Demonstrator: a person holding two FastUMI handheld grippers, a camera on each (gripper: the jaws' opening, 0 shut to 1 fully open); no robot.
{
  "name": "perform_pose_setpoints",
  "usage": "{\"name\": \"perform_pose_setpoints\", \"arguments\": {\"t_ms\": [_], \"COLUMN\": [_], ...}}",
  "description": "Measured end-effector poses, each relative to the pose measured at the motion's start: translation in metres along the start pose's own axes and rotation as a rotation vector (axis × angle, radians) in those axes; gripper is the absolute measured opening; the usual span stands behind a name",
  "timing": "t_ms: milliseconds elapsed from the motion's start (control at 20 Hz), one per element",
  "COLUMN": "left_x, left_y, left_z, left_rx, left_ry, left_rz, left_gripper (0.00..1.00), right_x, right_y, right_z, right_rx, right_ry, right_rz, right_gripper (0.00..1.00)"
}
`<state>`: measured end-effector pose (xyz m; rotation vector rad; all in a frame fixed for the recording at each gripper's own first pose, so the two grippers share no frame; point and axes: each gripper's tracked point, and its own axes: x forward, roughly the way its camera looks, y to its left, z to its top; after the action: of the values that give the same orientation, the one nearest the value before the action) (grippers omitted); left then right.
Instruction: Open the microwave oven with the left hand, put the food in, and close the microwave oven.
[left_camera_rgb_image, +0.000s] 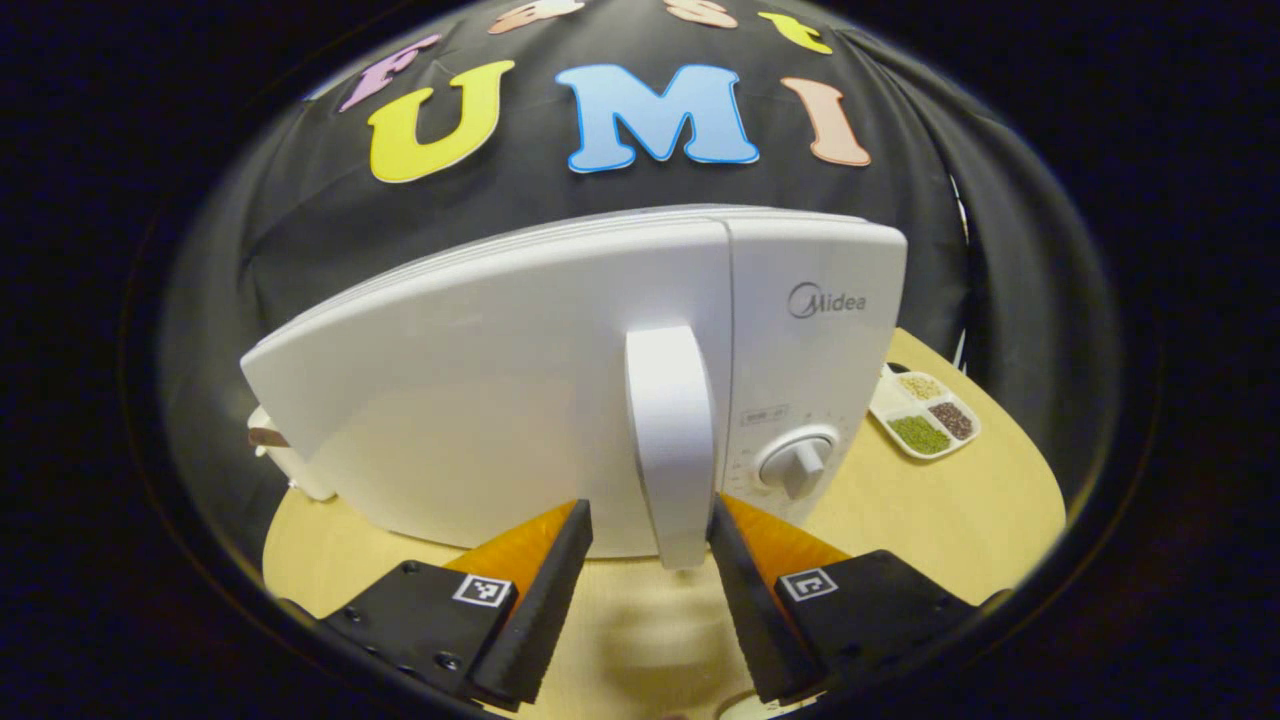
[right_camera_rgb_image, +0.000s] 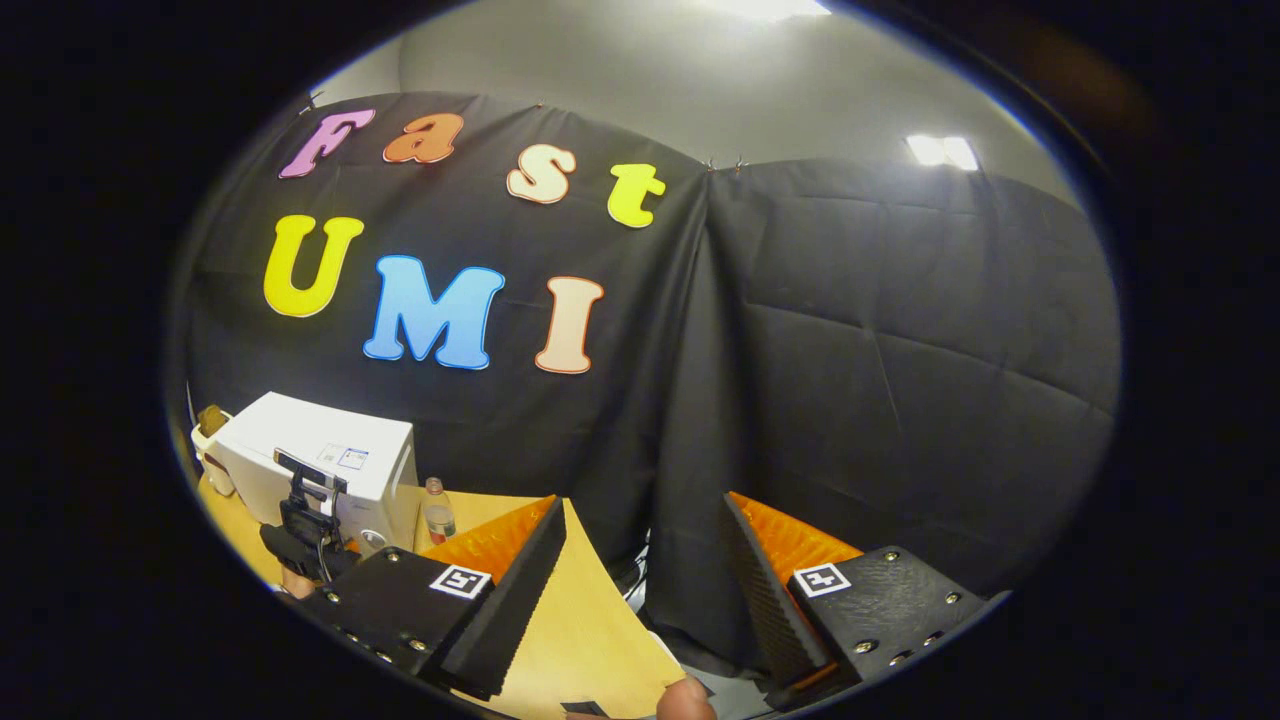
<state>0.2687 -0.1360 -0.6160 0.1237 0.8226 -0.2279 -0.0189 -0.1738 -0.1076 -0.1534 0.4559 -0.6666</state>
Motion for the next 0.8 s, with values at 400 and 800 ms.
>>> {"name": "perform_pose_setpoints", "arguments": {"t_ms": [400,800], "left_x": [0.0,-0.002], "left_y": [-0.016,-0.016], "left_z": [0.003,0.002], "left_rx": [-0.059,-0.068], "left_ry": [0.013,0.021], "left_rz": [-0.055,-0.062], "left_gripper": [0.46,0.33], "right_x": [-0.013,-0.021], "right_y": [-0.003,0.005], "right_z": [-0.004,-0.021], "right_rx": [0.024,0.043], "right_ry": [0.002,0.039], "right_rz": [-0.001,0.048], "right_gripper": [0.94,0.94]}}
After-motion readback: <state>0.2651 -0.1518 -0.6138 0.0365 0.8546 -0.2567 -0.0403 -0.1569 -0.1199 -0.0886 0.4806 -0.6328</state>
